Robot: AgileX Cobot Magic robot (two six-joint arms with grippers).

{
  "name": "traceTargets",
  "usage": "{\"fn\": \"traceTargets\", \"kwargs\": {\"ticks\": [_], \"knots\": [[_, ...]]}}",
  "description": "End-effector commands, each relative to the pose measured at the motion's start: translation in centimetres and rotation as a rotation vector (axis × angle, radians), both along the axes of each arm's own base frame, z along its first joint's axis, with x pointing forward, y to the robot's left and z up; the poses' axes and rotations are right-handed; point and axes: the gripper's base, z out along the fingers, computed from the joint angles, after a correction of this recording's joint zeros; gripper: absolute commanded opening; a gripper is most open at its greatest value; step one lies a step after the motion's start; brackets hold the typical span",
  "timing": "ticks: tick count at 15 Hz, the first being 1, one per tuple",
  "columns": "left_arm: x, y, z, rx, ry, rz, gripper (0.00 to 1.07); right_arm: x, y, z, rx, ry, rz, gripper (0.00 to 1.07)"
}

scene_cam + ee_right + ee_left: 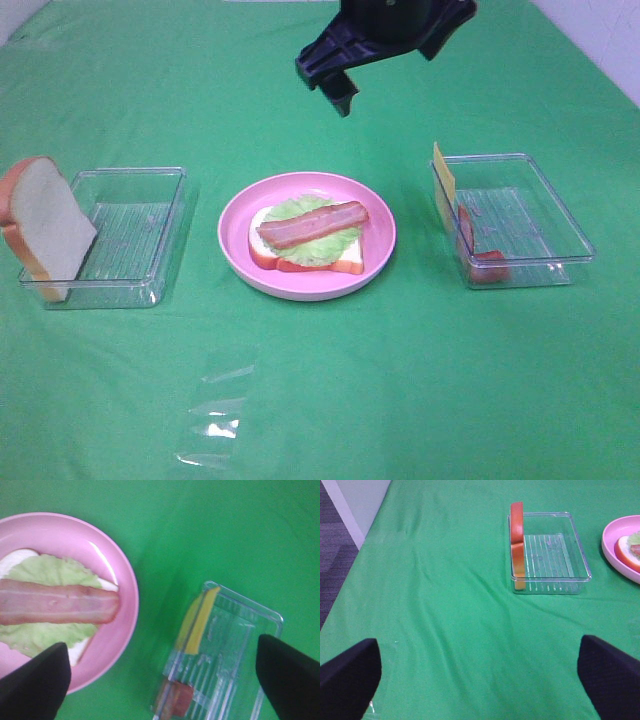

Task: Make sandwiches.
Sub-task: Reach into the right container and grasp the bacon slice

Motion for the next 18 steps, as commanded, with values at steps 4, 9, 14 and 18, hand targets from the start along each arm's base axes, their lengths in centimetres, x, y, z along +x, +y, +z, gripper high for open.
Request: {"fn": "traceTargets", "kwargs": {"ticks": [4,9,14,18], "knots": [[-0.2,0.0,0.0,0.001,-0.019,0.002,1.00,1.4,-8.0,1.1,0.094,0.181,-0.216,0.98],[-0.2,0.0,0.0,0.001,-0.019,0.002,1.00,2.1,-13.3,0.6,0.220,0.344,-0.334,0.97],[-0.2,0.0,0.0,0.001,-0.019,0.002,1.00,1.9,-12.9,0.2,0.250,0.380,-0.312,0.97],[-0.2,0.0,0.0,0.001,-0.019,0.002,1.00,1.0,-12.9,-6.0,0.250,0.440,-0.319,0.97]]}}
